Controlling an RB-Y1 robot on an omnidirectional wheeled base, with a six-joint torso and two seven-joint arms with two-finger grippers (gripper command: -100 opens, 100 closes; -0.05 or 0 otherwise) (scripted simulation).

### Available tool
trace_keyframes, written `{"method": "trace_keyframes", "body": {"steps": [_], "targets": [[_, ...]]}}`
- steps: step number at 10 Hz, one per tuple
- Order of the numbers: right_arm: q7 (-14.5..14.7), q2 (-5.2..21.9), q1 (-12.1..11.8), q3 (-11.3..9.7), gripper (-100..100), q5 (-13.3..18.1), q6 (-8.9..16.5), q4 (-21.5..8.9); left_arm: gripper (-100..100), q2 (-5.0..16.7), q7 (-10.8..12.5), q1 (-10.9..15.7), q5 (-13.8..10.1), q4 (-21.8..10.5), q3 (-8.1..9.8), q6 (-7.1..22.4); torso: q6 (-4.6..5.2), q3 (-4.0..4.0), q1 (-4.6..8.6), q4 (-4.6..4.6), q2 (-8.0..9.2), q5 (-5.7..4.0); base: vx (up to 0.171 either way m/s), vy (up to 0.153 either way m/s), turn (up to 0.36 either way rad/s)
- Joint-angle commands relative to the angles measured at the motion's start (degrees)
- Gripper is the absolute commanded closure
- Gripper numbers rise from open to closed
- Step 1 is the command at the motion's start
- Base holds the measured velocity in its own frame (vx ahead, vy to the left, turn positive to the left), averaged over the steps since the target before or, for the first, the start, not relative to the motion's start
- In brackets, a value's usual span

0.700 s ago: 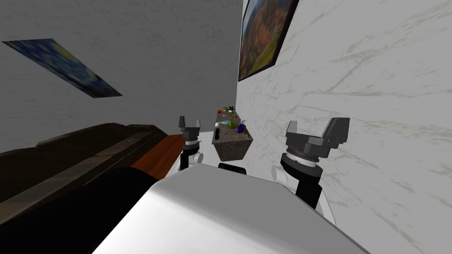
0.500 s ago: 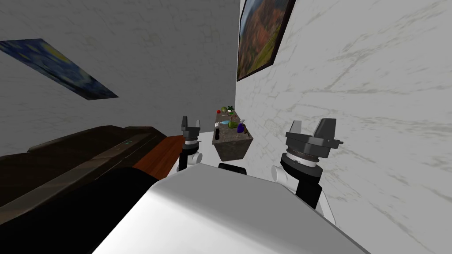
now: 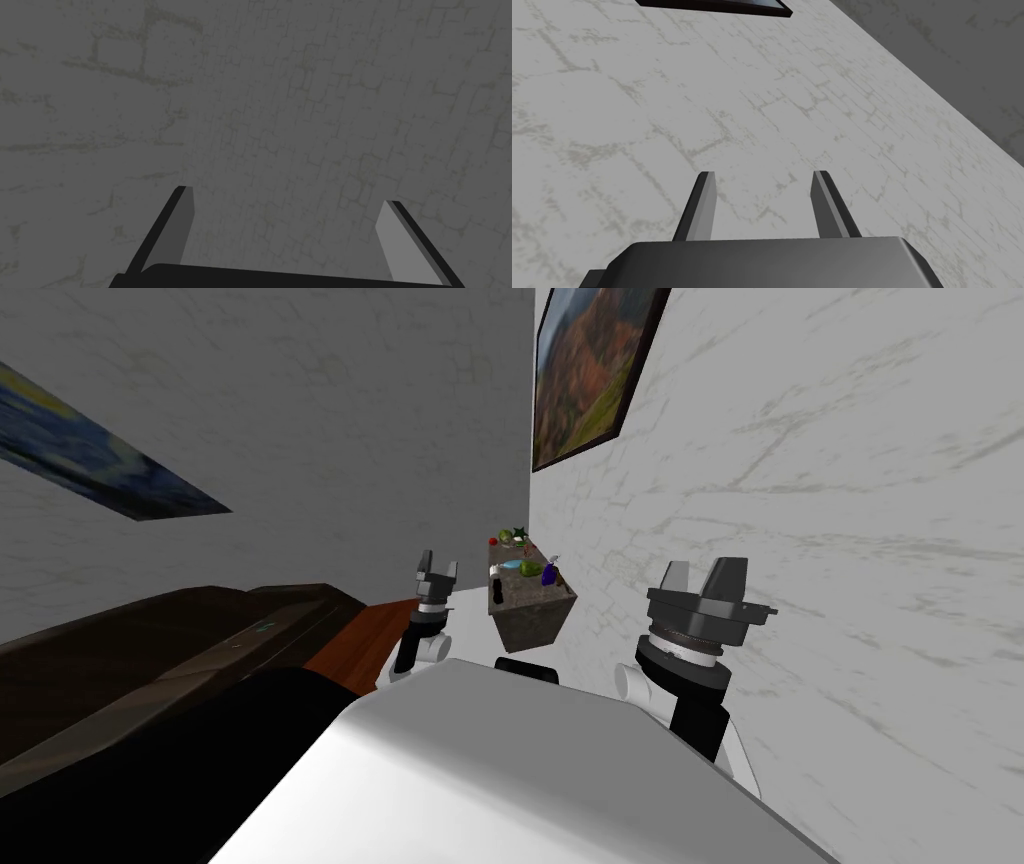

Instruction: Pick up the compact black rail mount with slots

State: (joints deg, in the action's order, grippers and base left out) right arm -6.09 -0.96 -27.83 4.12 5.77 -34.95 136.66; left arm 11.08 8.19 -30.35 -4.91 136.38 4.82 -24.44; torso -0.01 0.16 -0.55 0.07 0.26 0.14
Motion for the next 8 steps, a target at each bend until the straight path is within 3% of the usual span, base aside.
{"method": "trace_keyframes", "body": {"steps": [1, 2, 3, 4, 5, 6, 7, 8], "targets": [[0.0, 0.0, 0.0, 0.0, 0, 0.0, 0.0, 0.0, -100, 2.0, 1.5, -0.3, -0.2, 0.6, 0.45, 2.8, 0.00, 0.00, 0.00, 0.00, 0.00, 0.00, -0.041, 0.111, -0.141], [0.0, 0.0, 0.0, 0.0, 0, 0.0, 0.0, 0.0, -100, 3.9, 2.8, -0.5, -0.4, 1.0, 0.89, 4.3, 0.03, -0.06, 0.05, -0.03, -0.10, -0.02, -0.061, 0.164, -0.260], [0.0, 0.0, 0.0, 0.0, 0, 0.0, 0.0, 0.0, -100, 3.9, 2.8, -0.5, -0.4, 1.0, 0.89, 5.2, 0.03, -0.05, -0.10, -0.02, -0.08, 0.00, -0.055, 0.133, -0.096], [0.0, 0.0, 0.0, 0.0, 0, 0.0, 0.0, 0.0, -100, 5.9, 4.1, -0.8, -0.7, 1.4, 1.33, 7.1, 0.00, -0.07, -0.02, -0.03, -0.11, 0.01, -0.048, 0.115, -0.177], [0.0, 0.0, 0.0, 0.0, 0, 0.0, 0.0, 0.0, -100, 5.9, 4.1, -0.8, -0.7, 1.4, 1.33, 7.8, 0.03, -0.09, 0.03, -0.04, -0.14, -0.02, -0.032, 0.096, -0.097], [0.0, 0.0, 0.0, 0.0, 0, 0.0, 0.0, 0.0, -100, 8.0, 5.5, -1.1, -1.0, 1.8, 1.77, 9.7, 0.00, -0.12, 0.12, -0.05, -0.21, -0.02, -0.043, 0.110, -0.187], [0.0, 0.0, 0.0, 0.0, 0, 0.0, 0.0, 0.0, -100, 8.0, 5.5, -1.1, -1.0, 1.8, 1.77, 10.5, 0.03, -0.12, 0.07, -0.05, -0.19, -0.03, -0.055, 0.106, -0.105], [0.0, 0.0, 0.0, 0.0, 0, 0.0, 0.0, 0.0, -100, 10.2, 6.9, -1.5, -1.5, 2.2, 2.20, 12.6, -0.01, -0.10, 0.10, -0.04, -0.17, -0.02, -0.050, 0.109, -0.204]]}}
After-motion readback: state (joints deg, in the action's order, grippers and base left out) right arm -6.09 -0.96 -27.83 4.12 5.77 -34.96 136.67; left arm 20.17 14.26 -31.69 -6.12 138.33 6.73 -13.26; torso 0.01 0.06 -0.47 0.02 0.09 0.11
